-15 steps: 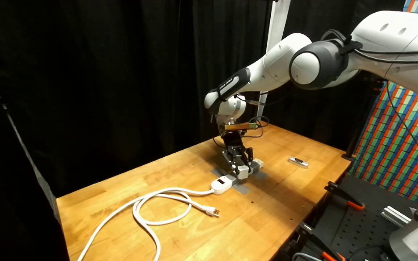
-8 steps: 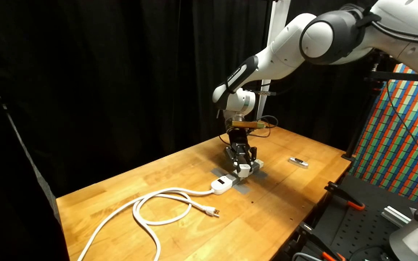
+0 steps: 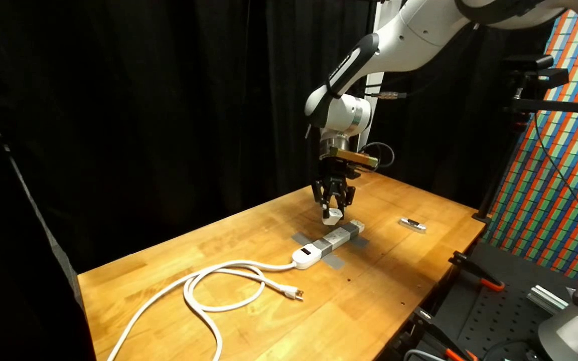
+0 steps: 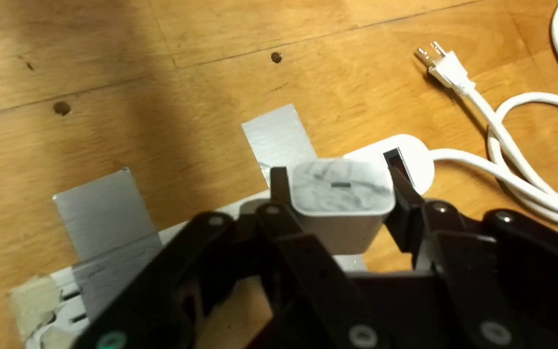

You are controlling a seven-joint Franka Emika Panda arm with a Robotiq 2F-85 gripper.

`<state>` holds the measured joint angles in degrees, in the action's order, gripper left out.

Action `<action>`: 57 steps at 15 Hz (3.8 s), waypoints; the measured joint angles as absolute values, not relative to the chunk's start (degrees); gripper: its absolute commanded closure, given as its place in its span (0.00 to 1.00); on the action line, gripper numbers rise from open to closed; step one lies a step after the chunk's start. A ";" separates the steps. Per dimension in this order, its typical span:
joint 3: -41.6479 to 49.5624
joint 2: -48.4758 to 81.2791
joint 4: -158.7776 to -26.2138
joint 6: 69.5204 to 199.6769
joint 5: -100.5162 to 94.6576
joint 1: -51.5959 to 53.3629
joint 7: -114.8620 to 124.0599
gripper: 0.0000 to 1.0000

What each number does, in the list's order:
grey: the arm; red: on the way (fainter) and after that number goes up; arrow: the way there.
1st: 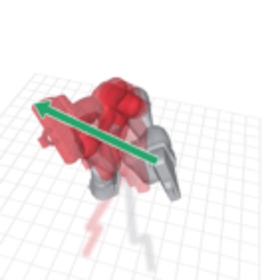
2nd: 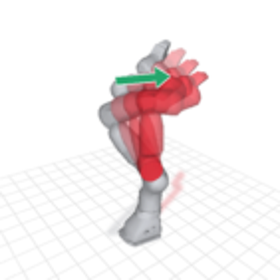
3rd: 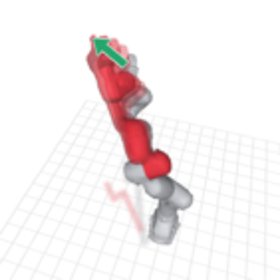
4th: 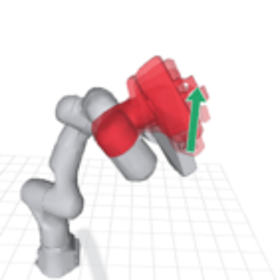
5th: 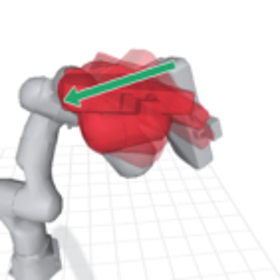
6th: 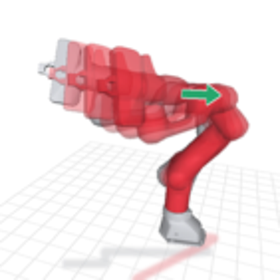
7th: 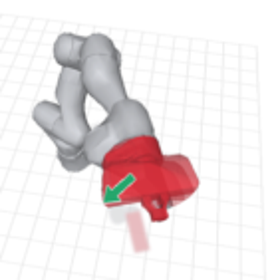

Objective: Plug in the charger head into the extension cord

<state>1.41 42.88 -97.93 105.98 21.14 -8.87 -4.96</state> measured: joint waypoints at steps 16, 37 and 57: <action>0.41 17.96 -125.47 117.63 11.27 -1.10 9.00 0.52; 1.26 45.45 -97.32 103.35 11.12 -1.44 10.01 0.77; 1.77 58.22 -79.84 88.38 9.95 -4.50 6.22 0.77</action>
<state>1.77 58.22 -79.84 88.38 9.95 -4.50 6.22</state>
